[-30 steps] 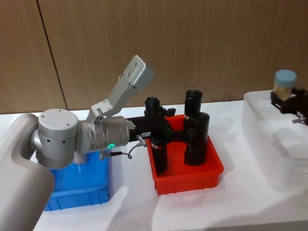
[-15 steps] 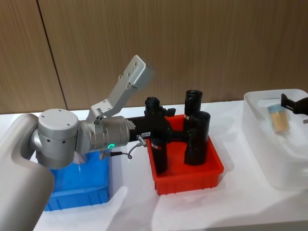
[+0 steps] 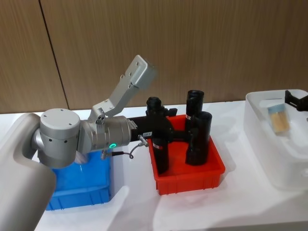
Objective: Pick the cotton swabs from the blue box and place them into the white box.
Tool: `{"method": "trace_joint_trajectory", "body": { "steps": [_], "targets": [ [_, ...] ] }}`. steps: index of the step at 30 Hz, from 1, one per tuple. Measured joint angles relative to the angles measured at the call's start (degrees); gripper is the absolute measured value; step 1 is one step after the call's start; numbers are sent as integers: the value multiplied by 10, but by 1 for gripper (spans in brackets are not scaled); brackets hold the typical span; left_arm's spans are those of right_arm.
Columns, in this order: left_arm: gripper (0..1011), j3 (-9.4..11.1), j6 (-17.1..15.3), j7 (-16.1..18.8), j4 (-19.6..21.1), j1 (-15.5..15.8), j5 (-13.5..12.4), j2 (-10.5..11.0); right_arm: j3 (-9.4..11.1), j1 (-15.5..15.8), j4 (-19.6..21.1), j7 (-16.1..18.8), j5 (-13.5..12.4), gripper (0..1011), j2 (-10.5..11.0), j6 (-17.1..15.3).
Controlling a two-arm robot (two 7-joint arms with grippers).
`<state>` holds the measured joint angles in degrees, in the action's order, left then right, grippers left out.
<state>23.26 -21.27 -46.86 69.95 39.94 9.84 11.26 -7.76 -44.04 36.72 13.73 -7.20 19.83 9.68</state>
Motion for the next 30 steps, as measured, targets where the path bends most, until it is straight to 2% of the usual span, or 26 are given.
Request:
{"method": "trace_joint_trajectory", "body": {
  "steps": [8, 16, 30],
  "targets": [
    [1004, 0, 0, 1, 0, 0, 0, 0, 1, 4, 7, -1, 0, 1002, 1, 1],
    [1004, 1, 10, 24, 12, -14, 0, 5, -1, 21, 32, -5, -2, 1002, 0, -3],
    [1004, 8, 57, 129, 65, -74, 4, 30, -10, 90, 131, -20, -17, 1002, 0, -23]
  ]
}}
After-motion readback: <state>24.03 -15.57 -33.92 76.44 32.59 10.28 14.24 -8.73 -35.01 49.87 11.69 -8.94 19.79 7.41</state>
